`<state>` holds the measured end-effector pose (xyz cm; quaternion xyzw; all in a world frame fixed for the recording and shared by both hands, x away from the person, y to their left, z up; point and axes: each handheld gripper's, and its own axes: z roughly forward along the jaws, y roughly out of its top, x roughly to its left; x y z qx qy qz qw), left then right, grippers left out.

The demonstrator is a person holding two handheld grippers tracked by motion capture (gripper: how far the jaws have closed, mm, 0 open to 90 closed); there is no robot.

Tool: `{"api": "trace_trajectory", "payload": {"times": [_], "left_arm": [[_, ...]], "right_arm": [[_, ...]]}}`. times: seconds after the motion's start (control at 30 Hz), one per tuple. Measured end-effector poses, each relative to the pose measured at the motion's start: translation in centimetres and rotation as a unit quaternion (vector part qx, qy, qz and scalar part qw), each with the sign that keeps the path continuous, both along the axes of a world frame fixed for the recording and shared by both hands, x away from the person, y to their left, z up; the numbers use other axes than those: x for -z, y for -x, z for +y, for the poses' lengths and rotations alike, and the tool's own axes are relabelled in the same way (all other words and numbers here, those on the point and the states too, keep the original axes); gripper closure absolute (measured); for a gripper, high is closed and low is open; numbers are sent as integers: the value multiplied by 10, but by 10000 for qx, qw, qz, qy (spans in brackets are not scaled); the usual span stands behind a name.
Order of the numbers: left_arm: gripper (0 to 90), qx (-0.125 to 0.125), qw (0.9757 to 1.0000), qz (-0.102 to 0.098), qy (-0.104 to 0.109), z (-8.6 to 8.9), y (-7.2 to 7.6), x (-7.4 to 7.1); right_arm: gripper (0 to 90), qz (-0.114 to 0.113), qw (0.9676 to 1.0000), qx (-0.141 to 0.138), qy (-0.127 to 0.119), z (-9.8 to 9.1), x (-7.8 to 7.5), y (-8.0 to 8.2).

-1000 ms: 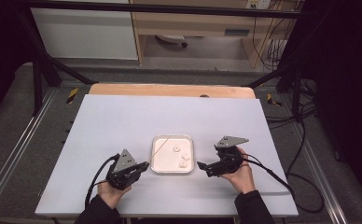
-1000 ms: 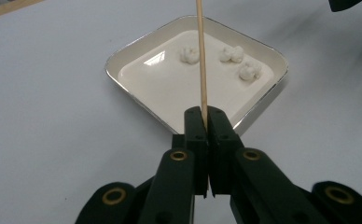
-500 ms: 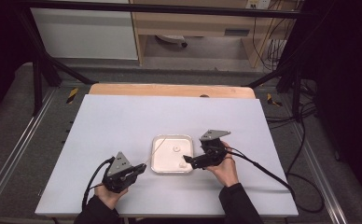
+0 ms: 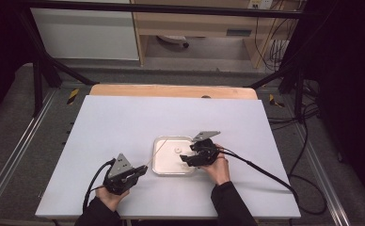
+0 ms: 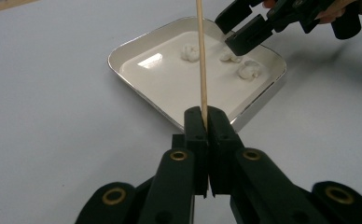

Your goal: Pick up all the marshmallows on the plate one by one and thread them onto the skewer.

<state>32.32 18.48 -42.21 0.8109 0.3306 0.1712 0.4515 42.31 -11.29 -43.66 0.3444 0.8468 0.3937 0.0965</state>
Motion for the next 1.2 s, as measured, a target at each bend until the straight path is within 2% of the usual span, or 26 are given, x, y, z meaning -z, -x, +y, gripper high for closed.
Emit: {"api": "trace_trajectory", "payload": {"times": [0.27,0.57,0.77,0.9,1.0,1.13,1.2], "left_arm": [[880,-15,10000,-3,49,-1,0,1],[880,-40,9999,-42,114,0,0,1],[880,-76,9997,-93,204,1,1,0],[880,-69,9995,-118,276,2,2,-1],[880,-60,9994,-128,301,2,3,-1],[880,-27,9993,-90,357,1,3,0],[880,-27,9992,-82,383,0,3,1]], "right_arm": [[557,63,9998,-29,202,3,6,1],[686,60,9994,-69,337,4,9,4],[729,23,9995,-40,310,4,9,7],[736,-35,9999,-79,-132,0,-3,9],[739,-59,9984,-135,-549,-4,-17,12],[743,-97,9939,-185,-1079,-10,-33,16],[745,-112,9906,-173,-1351,-12,-40,18]]}}
